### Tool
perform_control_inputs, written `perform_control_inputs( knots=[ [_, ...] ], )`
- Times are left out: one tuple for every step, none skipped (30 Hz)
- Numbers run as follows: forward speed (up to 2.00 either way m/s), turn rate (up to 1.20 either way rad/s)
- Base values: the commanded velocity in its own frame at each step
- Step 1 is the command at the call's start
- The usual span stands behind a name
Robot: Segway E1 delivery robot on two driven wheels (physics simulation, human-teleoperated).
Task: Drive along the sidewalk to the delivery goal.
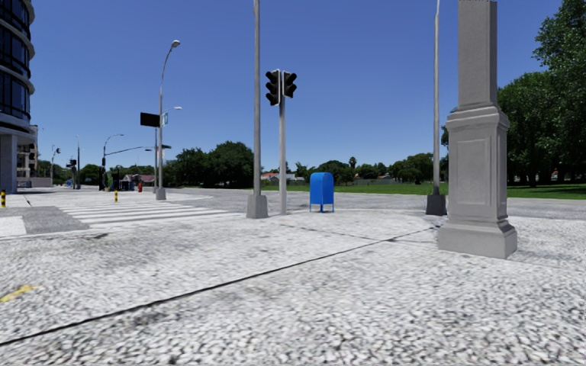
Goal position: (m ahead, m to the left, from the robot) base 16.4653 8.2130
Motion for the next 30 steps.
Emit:
perform_control_inputs(
  knots=[
    [1.96, 0.31],
    [1.96, 0.31],
    [1.96, 0.34],
    [1.96, 0.35],
    [1.96, 0.37],
    [1.96, 0.37],
    [1.96, 0.37],
    [1.96, 0.40],
    [1.96, 0.44],
    [1.96, 0.46],
    [1.96, 0.46],
    [1.96, 0.46],
    [1.96, 0.46],
    [1.96, 0.46],
    [1.96, 0.46],
    [1.96, 0.46],
    [1.96, 0.46],
    [1.96, 0.46],
    [1.96, 0.47],
    [1.96, 0.49],
    [1.96, 0.49],
    [1.96, 0.50],
    [1.96, 0.50],
    [1.96, 0.50],
    [1.96, 0.50],
    [1.96, 0.50],
    [1.96, 0.50],
    [1.96, 0.50],
    [1.96, 0.51],
    [1.96, 0.51]
  ],
)
